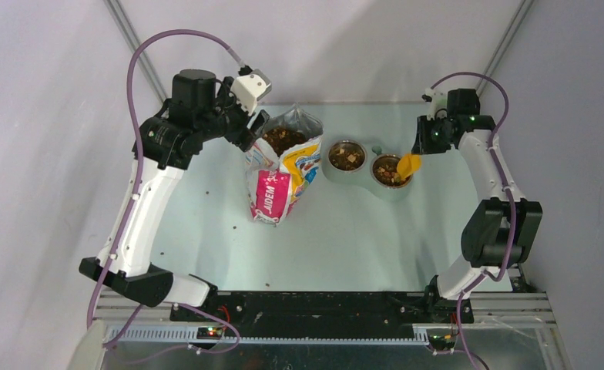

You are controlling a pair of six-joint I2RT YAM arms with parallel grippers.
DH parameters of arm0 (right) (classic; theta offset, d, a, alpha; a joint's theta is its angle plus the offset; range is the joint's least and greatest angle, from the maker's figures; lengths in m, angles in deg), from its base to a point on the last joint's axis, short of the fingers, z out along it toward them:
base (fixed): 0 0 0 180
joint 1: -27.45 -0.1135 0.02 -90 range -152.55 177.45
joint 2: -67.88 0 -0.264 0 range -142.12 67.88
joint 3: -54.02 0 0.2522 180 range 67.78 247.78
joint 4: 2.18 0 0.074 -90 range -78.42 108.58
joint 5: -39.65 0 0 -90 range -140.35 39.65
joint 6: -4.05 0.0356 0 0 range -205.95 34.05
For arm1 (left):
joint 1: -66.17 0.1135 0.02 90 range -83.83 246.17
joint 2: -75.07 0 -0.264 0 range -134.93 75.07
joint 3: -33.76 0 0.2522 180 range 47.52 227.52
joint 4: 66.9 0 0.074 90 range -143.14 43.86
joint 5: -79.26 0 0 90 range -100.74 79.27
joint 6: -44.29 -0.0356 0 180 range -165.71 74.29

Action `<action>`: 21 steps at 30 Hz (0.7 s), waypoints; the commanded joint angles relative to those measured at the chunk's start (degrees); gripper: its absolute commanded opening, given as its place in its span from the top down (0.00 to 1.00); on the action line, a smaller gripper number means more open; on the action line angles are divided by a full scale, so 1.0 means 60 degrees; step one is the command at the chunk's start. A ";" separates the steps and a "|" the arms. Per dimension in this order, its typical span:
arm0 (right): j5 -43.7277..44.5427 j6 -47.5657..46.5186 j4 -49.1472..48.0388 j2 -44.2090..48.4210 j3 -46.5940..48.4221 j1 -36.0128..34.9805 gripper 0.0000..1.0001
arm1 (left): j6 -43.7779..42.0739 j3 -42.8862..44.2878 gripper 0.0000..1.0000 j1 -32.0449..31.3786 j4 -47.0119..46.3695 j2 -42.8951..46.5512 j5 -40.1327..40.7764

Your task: Serve the pet food

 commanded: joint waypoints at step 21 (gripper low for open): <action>0.0002 -0.0681 0.0017 0.0522 0.0934 -0.1115 1.00 | 0.0057 0.0055 0.25 -0.0065 -0.0120 0.0039 -0.0212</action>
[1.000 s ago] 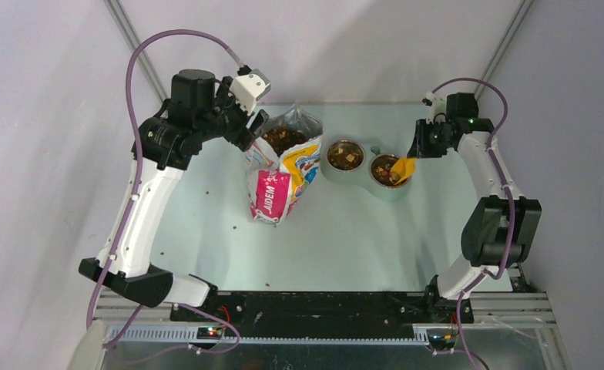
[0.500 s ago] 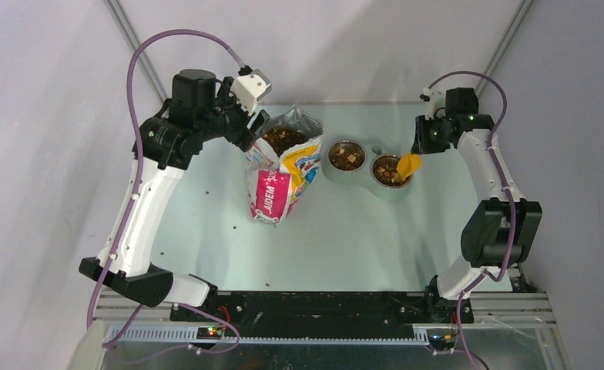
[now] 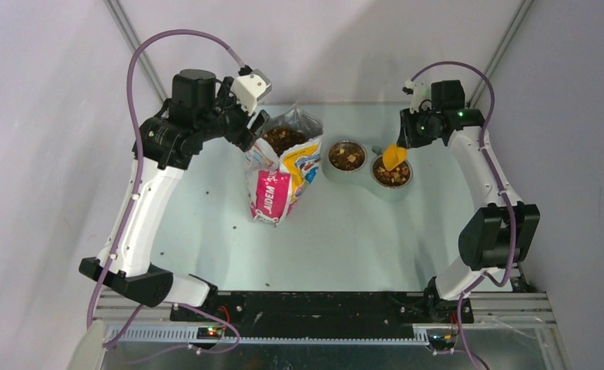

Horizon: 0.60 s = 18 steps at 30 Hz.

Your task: Serve the pet food

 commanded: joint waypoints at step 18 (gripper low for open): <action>-0.0831 -0.0096 0.0235 0.1048 -0.0015 0.1074 1.00 | 0.0428 0.0233 0.25 -0.0063 -0.0221 -0.0150 -0.0354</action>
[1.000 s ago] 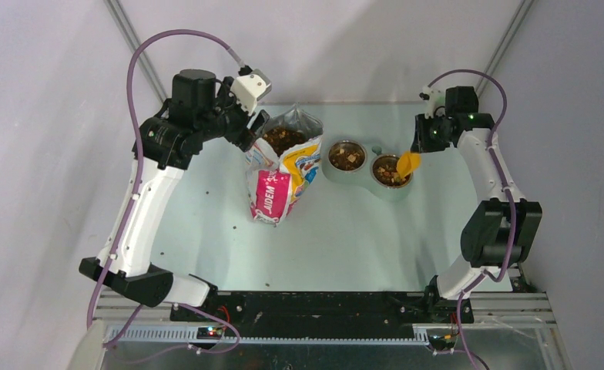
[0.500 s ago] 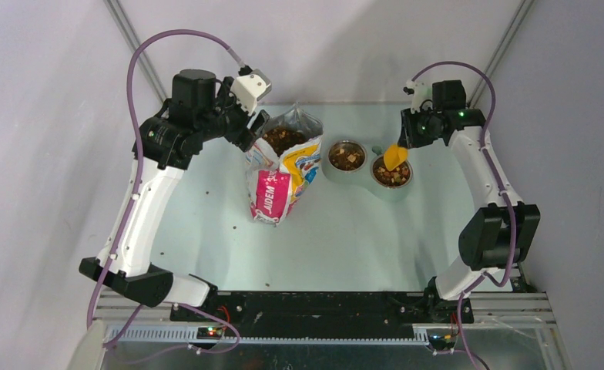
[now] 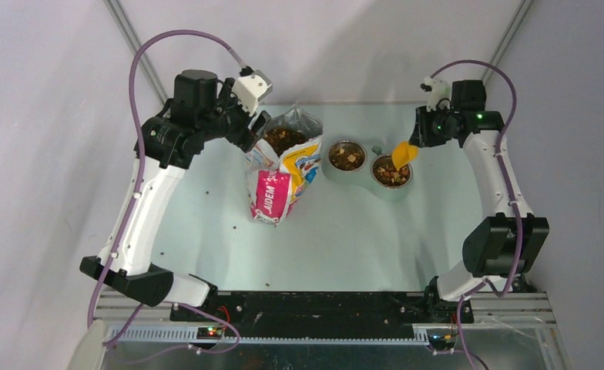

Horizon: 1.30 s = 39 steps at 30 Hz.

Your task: Serve the pet food

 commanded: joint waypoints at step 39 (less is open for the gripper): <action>-0.3847 0.0185 -0.0144 -0.0872 -0.4886 0.1008 0.84 | 0.2381 -0.2311 0.21 -0.0049 -0.3676 0.0648 0.0459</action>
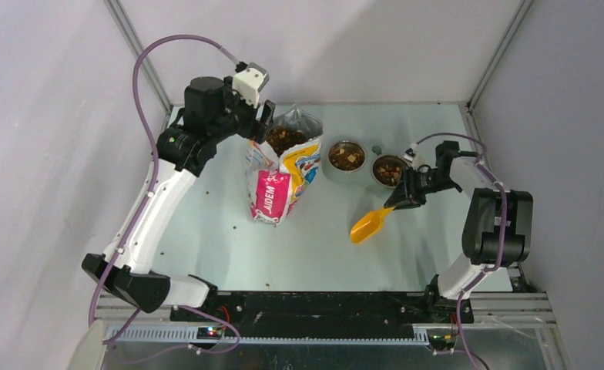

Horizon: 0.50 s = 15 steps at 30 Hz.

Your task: Serve the pet food

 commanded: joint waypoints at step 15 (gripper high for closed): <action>0.2179 -0.0567 -0.0496 0.0400 -0.0247 0.1485 0.23 | 0.0609 -0.0283 0.21 -0.0050 -0.0186 0.0136 -0.0392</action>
